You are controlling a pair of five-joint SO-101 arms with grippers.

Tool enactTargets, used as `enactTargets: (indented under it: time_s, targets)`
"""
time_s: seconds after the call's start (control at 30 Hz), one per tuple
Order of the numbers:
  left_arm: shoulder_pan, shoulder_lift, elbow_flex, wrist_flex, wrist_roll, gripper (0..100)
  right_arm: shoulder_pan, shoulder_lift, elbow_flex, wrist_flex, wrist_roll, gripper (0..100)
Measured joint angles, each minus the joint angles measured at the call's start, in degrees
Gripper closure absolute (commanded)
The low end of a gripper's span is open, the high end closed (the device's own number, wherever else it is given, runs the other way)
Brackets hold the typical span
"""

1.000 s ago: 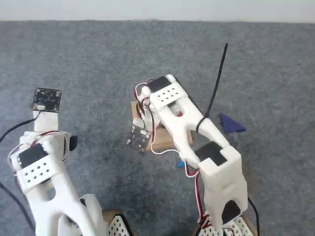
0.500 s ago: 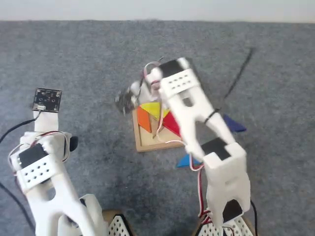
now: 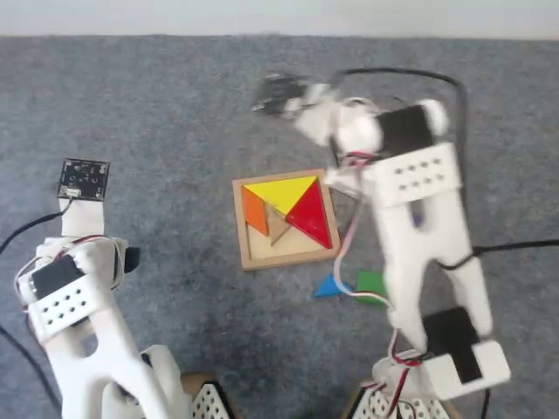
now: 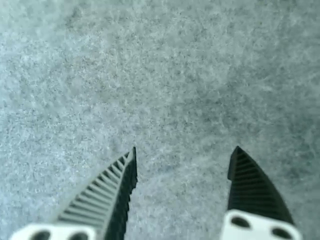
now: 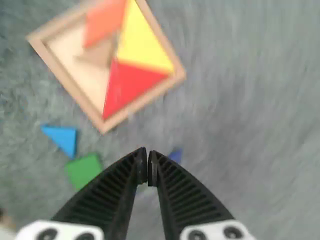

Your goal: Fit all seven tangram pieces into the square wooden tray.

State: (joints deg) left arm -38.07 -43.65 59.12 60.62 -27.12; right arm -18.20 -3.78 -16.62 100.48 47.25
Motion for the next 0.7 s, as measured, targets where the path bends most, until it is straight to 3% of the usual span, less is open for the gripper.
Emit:
enactTargets:
  time_s: [0.13, 0.3, 0.5, 0.7]
  targets:
    - [0.00, 0.00, 0.00, 0.26, 0.00, 72, 8.26, -0.79, 21.36, -5.54, -1.23, 98.6]
    - [2.11, 0.00, 1.05, 0.35, 1.67, 72, 2.46, -0.79, 39.47, -22.42, -5.89, 98.6]
    - [2.11, 0.00, 2.46, 0.35, 2.55, 72, -11.34, 6.07, 38.07, -32.97, -16.79, 98.8]
    - [2.29, 0.00, 2.55, 0.35, 2.55, 72, -13.36, 21.80, 25.58, -33.23, -20.48, 98.9]
